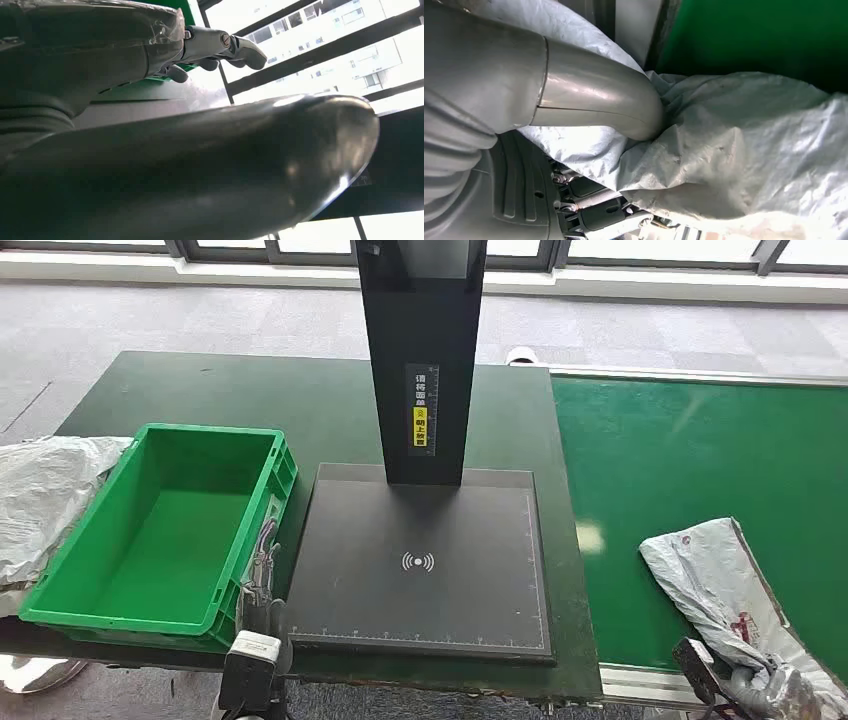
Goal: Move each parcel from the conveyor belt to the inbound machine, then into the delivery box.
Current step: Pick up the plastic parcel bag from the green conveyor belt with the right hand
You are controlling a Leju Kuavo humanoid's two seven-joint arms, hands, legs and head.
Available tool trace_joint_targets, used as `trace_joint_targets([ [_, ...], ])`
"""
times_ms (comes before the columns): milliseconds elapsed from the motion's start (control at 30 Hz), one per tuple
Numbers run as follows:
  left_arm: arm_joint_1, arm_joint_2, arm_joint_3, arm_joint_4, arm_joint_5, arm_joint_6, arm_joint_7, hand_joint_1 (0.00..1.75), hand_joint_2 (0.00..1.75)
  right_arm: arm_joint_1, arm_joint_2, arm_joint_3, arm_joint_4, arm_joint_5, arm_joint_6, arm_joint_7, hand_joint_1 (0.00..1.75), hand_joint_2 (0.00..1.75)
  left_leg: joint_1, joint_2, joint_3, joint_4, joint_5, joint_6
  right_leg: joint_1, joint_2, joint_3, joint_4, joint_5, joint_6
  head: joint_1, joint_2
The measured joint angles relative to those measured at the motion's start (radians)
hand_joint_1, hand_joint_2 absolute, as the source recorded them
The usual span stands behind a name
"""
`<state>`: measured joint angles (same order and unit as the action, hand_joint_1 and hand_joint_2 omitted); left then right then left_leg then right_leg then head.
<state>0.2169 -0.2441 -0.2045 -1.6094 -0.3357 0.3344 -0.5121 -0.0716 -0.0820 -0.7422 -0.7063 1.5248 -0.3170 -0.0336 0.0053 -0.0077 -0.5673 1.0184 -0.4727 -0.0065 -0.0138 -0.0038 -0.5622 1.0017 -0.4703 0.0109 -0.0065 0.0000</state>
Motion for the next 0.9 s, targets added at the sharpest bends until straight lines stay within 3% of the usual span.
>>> trace_joint_targets([
  [267,0.001,-0.002,0.002,0.000,0.002,0.010,-0.003,0.00,0.00,0.002,0.009,-0.003,-0.005,0.001,-0.011,-0.009,1.75,1.75,0.000,0.000,-0.001,0.000,0.000,0.000,0.000,0.000,0.000,0.000,0.000,0.000,0.000,0.000],
  [433,0.032,-0.002,0.004,-0.019,0.032,0.102,-0.039,0.00,0.00,-0.043,0.020,0.002,0.002,-0.009,-0.078,-0.003,1.75,1.75,0.000,0.002,-0.010,0.000,-0.001,-0.001,-0.001,0.003,-0.001,0.001,0.000,0.000,0.000,0.000],
  [600,0.070,-0.002,0.004,-0.052,0.053,0.179,-0.047,0.00,0.00,-0.080,0.047,0.056,-0.020,-0.105,-0.146,0.003,1.75,1.75,-0.001,0.002,-0.003,0.000,0.001,0.000,-0.001,0.003,-0.003,0.001,0.001,0.000,0.000,0.000],
  [667,0.080,-0.002,0.004,-0.066,0.053,0.189,-0.044,0.00,0.00,-0.071,0.071,0.077,-0.070,-0.196,-0.207,-0.065,1.75,1.75,-0.001,0.001,-0.003,0.000,0.001,0.000,-0.001,0.002,-0.003,0.001,0.001,0.000,0.000,0.000],
  [767,0.088,-0.006,0.004,-0.088,0.052,0.200,-0.045,0.00,0.00,-0.034,0.138,0.106,-0.235,-0.491,-0.317,-0.303,1.75,1.75,0.000,0.000,-0.003,-0.001,0.001,0.000,0.000,0.001,-0.004,0.002,0.001,0.000,0.000,0.000],
  [900,0.097,-0.014,0.004,-0.099,0.050,0.199,-0.049,0.00,0.00,0.016,0.219,0.151,-0.451,-0.709,-0.317,-0.468,1.75,1.75,0.000,0.000,-0.004,-0.001,0.000,-0.002,0.000,0.001,-0.004,0.002,0.000,-0.001,0.000,0.000],
])
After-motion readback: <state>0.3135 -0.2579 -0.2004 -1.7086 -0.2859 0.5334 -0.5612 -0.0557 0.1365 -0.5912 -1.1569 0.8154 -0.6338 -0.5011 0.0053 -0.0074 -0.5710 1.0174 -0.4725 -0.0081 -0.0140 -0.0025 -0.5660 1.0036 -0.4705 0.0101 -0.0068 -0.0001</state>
